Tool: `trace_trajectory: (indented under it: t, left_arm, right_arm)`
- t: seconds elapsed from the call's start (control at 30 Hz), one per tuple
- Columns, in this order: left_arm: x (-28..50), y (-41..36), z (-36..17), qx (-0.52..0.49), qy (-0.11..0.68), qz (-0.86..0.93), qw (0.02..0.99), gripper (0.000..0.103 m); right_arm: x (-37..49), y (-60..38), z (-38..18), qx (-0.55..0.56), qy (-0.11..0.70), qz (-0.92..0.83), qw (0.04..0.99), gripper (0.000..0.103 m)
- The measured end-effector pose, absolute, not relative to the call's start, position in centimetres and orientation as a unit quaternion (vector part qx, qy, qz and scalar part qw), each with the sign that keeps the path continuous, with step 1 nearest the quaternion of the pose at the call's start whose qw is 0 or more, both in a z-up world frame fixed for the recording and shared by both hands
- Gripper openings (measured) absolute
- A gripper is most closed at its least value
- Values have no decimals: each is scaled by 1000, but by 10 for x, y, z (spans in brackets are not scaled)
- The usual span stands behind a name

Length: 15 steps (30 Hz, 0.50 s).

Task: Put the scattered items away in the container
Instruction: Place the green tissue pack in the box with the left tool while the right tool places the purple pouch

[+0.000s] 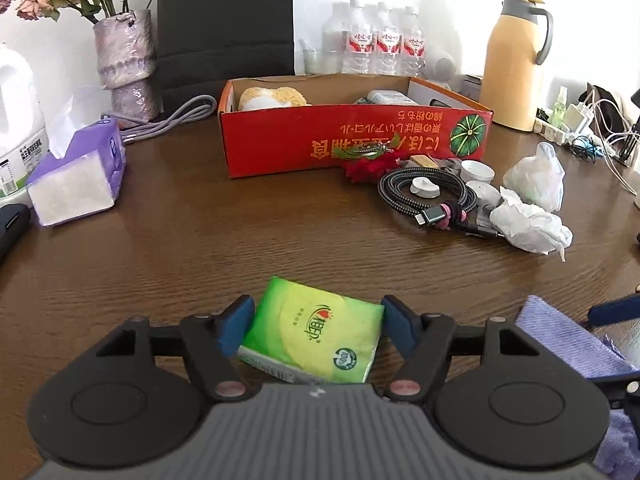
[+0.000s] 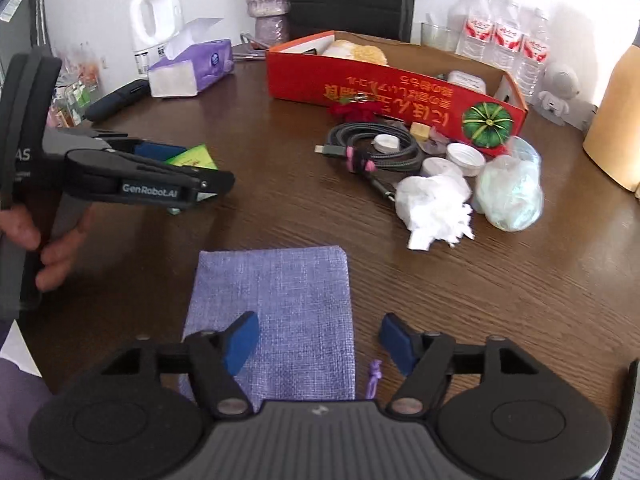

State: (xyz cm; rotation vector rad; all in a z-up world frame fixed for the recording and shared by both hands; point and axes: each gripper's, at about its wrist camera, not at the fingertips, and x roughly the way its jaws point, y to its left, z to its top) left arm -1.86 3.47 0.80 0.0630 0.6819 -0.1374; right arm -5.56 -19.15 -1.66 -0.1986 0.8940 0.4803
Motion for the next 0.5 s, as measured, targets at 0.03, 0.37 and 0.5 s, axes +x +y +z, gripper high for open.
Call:
trace_trajectory:
  t: [0.03,0.37,0.5]
  left_arm:
    - [-19,35,9,27,332,-64,941,68]
    - [-20,35,49,5,274,-58,960,67]
    - [18,40,86,-19,234,-59,970,67]
  right_arm:
    - [-54,-191,-16,-91,426,236,869,49]
    - [-39,-209,15,-15,376,287,881,2]
    - [1,-248,66,72,307,290,904,2]
